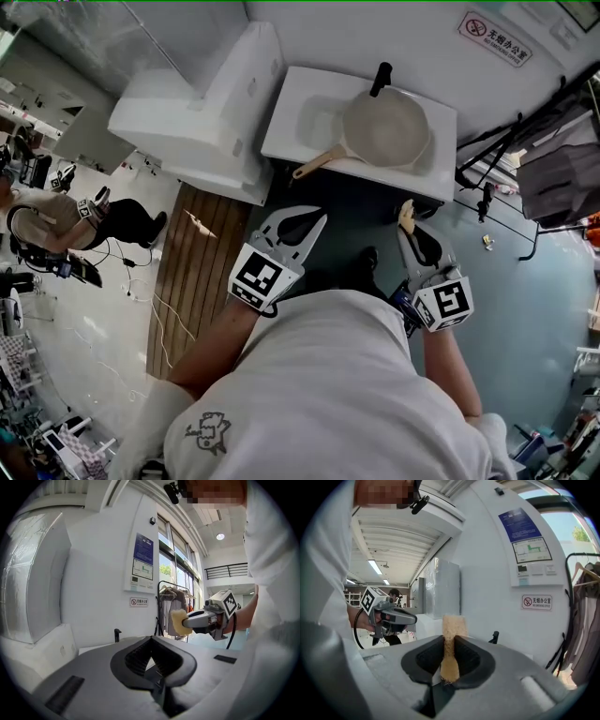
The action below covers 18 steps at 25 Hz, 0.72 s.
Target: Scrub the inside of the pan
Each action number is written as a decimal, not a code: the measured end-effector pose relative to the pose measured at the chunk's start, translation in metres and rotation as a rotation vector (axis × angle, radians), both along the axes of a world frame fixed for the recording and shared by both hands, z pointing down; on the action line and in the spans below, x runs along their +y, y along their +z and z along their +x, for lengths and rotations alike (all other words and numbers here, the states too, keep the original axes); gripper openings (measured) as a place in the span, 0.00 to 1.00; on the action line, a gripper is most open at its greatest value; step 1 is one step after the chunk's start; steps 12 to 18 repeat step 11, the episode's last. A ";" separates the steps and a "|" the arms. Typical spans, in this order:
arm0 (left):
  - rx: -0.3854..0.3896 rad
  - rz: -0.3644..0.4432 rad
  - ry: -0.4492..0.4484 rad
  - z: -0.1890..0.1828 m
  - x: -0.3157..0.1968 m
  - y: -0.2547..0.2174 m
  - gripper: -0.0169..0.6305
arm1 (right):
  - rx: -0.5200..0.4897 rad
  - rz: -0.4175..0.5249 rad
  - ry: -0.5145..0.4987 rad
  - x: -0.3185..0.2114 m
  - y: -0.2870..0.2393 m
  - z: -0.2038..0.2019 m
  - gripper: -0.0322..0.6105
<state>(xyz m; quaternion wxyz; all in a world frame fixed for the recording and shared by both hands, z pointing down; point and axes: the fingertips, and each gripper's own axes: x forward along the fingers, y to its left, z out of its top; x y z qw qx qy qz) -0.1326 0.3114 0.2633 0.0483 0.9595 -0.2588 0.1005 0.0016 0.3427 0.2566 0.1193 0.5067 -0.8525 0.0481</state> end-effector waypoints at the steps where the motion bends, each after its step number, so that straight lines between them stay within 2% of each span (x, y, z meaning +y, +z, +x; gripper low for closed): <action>1: 0.002 0.000 0.002 -0.001 0.001 0.000 0.03 | 0.000 0.000 0.002 0.001 -0.001 -0.001 0.14; 18: 0.011 -0.009 0.010 -0.007 0.003 -0.001 0.03 | 0.016 0.014 -0.007 0.003 -0.010 -0.012 0.14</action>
